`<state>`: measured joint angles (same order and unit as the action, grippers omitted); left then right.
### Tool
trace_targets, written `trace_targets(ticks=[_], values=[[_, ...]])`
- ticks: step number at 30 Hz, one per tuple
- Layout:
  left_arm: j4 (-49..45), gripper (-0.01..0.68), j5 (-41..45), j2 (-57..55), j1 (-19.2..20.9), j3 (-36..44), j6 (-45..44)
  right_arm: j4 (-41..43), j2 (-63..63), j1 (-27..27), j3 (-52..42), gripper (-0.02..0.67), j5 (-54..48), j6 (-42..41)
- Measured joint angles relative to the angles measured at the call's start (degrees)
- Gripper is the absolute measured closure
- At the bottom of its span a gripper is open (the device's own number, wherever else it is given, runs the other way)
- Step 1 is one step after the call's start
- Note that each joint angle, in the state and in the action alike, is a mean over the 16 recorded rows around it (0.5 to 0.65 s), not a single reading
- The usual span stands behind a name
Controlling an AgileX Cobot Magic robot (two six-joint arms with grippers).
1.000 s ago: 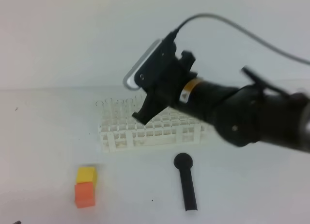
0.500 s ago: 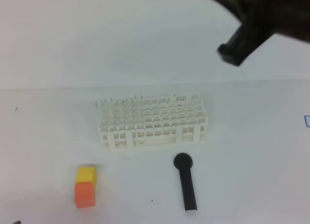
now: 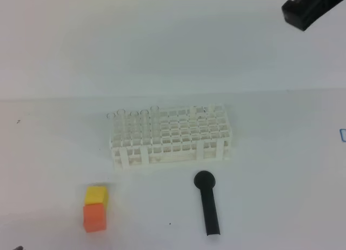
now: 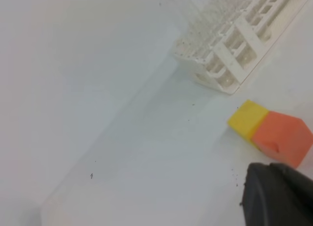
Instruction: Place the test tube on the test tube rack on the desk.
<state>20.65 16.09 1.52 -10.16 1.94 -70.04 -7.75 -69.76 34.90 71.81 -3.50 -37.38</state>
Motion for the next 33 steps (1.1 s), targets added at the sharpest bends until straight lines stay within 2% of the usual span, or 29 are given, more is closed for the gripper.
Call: trace_targets(ticks=[5, 9, 16, 21, 27, 33], values=[[0.0, 0.673, 0.0, 0.0, 0.0, 0.0, 0.0, -3.38, 2.78, -5.59, -3.81, 0.65, -0.58, -0.68], [0.0, 0.673, 0.0, 0.0, 0.0, 0.0, 0.0, -7.19, 8.25, -11.54, -10.67, 0.65, -2.14, -0.71], [0.0, 0.673, 0.0, 0.0, 0.0, 0.0, 0.0, -14.54, 26.53, -22.75, -30.73, 0.65, -2.5, -0.71], [0.0, 0.673, 0.0, 0.0, 0.0, 0.0, 0.0, -19.66, 41.33, -28.87, -46.38, 0.65, -0.08, -0.73], [0.0, 0.673, 0.0, 0.0, 0.0, 0.0, 0.0, -24.39, 53.49, -32.51, -59.58, 0.65, 3.48, -0.79], [0.0, 0.673, 0.0, 0.0, 0.0, 0.0, 0.0, -24.64, 58.64, -33.02, -66.33, 0.65, 5.88, 1.45]])
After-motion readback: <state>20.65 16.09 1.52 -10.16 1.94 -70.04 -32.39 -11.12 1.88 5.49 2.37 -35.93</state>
